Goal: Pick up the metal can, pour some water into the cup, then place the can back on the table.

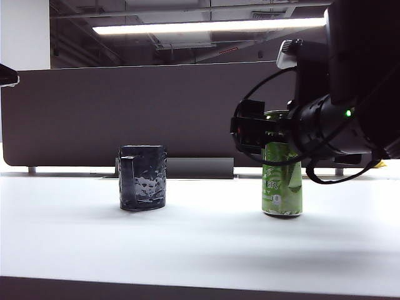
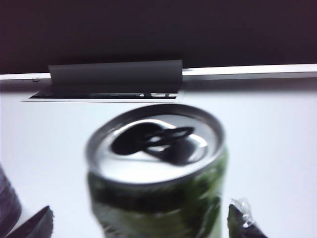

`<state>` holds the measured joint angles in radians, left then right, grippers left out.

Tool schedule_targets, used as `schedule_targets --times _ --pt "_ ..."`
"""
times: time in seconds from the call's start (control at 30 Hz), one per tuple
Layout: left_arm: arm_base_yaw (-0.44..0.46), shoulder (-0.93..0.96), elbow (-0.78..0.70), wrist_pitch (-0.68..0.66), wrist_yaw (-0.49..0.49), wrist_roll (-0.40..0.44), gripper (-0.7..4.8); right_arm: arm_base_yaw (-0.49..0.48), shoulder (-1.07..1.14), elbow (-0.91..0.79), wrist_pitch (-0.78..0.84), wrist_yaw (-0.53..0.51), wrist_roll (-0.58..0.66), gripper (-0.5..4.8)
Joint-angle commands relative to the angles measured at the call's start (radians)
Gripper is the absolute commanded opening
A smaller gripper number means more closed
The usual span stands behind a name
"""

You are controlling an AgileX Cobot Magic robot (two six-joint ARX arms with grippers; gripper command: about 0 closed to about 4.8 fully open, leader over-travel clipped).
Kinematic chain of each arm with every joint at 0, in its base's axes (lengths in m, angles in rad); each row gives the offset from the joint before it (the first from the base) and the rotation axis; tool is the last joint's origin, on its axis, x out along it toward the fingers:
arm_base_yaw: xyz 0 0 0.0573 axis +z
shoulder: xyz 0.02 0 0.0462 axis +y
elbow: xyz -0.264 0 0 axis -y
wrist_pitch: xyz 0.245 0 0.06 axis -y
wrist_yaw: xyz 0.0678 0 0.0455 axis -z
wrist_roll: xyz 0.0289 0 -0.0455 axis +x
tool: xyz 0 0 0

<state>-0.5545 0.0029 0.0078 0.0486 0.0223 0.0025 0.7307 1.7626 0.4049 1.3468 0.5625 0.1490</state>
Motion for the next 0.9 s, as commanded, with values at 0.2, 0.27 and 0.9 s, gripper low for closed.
schedule_targets --times 0.2,0.27,0.9 --pt "0.002 0.001 0.001 0.012 0.000 -0.003 -0.05 -0.053 -0.004 0.024 0.010 -0.023 0.008 4.79" --pt "0.002 0.001 0.001 0.012 0.000 -0.003 -0.05 -0.065 -0.004 0.038 -0.019 -0.030 0.008 4.79" --pt "0.002 0.001 0.001 0.012 0.000 -0.003 -0.05 -0.081 0.056 0.096 -0.116 -0.090 0.015 4.79"
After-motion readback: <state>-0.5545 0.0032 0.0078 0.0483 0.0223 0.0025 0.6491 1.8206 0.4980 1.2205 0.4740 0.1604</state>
